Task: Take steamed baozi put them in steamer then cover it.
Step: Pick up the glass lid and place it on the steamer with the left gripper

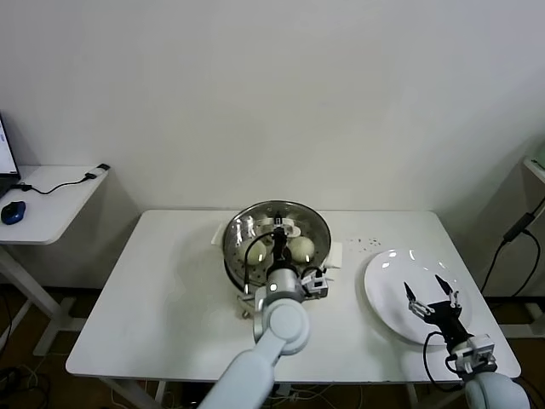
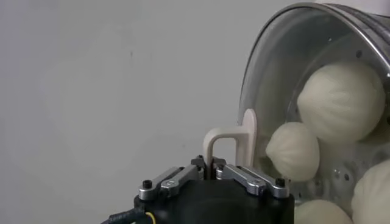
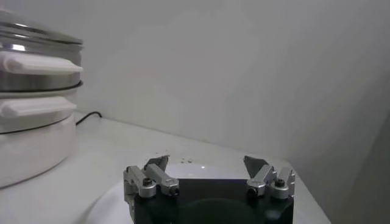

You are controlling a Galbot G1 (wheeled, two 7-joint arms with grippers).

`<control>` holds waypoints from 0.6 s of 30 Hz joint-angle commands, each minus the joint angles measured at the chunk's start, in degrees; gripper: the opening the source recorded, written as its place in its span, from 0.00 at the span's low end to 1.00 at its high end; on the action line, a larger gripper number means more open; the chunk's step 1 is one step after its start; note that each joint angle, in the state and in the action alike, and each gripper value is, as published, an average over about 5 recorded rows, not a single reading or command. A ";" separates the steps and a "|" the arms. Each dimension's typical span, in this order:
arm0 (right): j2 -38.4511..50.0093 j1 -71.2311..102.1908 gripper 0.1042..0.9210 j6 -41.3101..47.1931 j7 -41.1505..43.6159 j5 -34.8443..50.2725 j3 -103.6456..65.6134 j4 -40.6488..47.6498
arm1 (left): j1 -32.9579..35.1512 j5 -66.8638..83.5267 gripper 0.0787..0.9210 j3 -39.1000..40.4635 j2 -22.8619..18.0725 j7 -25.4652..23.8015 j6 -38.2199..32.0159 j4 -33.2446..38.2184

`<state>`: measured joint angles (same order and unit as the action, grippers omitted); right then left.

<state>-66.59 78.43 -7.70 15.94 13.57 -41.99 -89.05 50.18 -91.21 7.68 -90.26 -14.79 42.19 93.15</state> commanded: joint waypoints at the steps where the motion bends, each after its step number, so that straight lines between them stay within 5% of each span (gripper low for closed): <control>1: -0.28 -0.03 0.88 -0.06 0.25 -0.12 -0.04 0.02 | -0.08 -0.34 0.08 -0.12 -0.40 0.62 2.81 -1.44; 18: -0.80 0.03 0.88 -0.15 0.85 -0.36 -0.22 0.11 | -0.21 -0.64 0.08 0.50 0.23 1.58 2.76 -2.30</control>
<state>-67.29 78.45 -7.83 16.70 13.24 -42.15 -88.93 49.96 -91.79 7.96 -90.23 -13.27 42.20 91.18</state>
